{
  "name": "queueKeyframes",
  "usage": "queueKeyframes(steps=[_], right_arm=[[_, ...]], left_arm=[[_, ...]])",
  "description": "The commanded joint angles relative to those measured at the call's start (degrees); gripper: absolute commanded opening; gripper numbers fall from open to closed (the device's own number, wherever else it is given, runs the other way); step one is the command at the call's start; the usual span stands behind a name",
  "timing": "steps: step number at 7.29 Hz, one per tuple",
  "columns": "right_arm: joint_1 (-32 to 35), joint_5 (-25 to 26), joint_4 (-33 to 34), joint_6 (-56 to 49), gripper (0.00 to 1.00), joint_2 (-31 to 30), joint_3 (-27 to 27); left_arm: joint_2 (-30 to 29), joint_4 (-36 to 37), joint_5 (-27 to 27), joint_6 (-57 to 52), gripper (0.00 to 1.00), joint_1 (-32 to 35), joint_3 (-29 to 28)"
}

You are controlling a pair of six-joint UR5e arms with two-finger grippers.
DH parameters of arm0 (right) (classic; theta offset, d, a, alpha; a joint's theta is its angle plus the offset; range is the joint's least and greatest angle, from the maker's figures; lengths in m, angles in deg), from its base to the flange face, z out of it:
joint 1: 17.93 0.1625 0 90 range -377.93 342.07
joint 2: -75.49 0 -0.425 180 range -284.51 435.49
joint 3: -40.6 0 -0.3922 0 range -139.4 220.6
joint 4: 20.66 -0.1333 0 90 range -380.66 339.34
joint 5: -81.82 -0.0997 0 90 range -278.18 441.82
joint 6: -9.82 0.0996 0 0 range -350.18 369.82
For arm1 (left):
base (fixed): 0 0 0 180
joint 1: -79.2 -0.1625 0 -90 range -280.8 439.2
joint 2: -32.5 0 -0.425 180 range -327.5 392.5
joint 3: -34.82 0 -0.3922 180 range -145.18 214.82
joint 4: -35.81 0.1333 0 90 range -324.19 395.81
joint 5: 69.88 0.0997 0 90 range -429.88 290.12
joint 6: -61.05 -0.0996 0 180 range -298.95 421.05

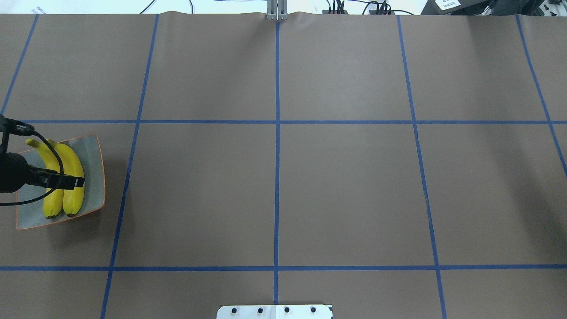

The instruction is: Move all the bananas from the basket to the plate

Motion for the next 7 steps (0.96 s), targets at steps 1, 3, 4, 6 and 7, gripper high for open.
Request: queueKeyframes(steps=[1,3,4,6,7], right_arm=[[7.45,-3.65,-0.26,-18.23,1.0,-2.74,7.9],[10.36,-8.1,-0.34,-28.92,1.0,-3.27,17.03],[11.42,-11.18,-0.34,-34.09,1.0,-3.19,22.04],[11.95,-15.67,-0.34,-39.99,1.0,-3.27,30.04],[12.3,-15.87,-0.26,-40.55,1.0,-3.19,30.7]], left_arm=[[-1.51,-0.08,-1.6,0.43,1.0,0.75,1.23],[-1.7,-0.25,-1.6,0.69,1.0,0.75,1.4],[-1.7,-0.25,-1.51,0.7,1.0,0.75,1.4],[-1.7,-0.43,-1.51,0.7,1.0,0.75,1.66],[-1.7,-0.43,-1.51,0.78,1.0,0.75,2.1]])
